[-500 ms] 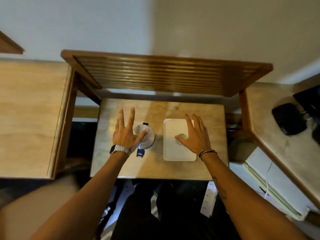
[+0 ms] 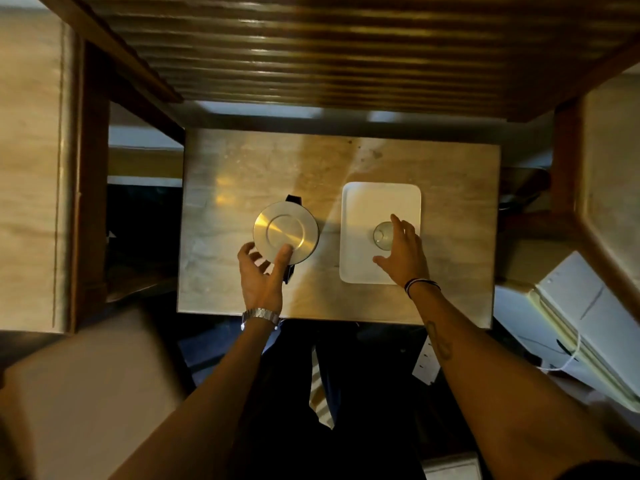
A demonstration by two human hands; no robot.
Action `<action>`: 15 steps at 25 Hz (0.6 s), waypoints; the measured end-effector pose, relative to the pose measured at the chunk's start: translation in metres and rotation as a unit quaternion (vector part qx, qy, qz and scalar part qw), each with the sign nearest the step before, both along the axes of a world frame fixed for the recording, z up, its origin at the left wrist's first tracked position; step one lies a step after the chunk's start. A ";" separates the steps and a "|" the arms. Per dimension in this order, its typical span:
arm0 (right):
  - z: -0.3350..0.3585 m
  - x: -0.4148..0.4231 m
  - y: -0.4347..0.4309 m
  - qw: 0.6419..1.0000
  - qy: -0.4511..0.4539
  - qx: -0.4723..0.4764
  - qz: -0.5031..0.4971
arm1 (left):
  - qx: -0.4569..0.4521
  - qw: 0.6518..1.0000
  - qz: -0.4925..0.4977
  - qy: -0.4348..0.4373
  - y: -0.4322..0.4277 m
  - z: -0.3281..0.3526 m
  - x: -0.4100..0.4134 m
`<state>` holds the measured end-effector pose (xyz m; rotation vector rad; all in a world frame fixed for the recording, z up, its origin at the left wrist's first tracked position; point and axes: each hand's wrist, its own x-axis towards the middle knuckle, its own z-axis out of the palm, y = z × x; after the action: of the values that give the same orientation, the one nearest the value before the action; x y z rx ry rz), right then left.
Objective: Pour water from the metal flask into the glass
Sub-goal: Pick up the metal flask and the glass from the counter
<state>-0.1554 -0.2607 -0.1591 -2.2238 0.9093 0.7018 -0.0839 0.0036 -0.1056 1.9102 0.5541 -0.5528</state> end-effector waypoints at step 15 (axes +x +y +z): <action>-0.017 -0.013 0.010 0.972 -0.170 0.023 -0.161 | -0.066 0.992 0.107 -0.018 -0.008 -0.033 -0.009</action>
<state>-0.1684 -0.2511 -0.1757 -2.0054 1.0281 0.1830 -0.0928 -0.0047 -0.1389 1.7072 0.6726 -0.4044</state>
